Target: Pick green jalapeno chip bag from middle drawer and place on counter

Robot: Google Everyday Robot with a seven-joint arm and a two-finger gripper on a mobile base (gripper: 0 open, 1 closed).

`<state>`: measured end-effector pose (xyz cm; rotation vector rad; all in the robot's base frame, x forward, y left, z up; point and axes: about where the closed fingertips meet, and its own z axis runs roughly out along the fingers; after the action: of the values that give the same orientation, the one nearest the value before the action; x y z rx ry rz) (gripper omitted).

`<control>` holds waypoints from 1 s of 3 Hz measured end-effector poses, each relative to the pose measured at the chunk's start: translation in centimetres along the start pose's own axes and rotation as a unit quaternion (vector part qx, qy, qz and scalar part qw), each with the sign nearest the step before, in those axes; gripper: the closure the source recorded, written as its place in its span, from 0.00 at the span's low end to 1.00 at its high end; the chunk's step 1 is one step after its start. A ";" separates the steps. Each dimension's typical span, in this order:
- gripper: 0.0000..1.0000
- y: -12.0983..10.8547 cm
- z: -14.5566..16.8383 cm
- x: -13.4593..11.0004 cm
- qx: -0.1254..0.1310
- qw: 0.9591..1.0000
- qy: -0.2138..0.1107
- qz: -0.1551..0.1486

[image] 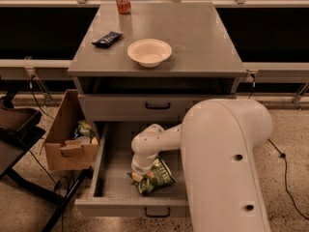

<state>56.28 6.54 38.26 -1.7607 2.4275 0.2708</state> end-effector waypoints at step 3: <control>1.00 3.0 -9.5 1.1 0.057 0.998 -0.039 -0.005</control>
Offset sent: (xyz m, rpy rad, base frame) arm -0.0113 -0.0028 0.0892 0.0192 -0.1340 -0.0381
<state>53.13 4.36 47.48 -1.6833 2.3300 0.1930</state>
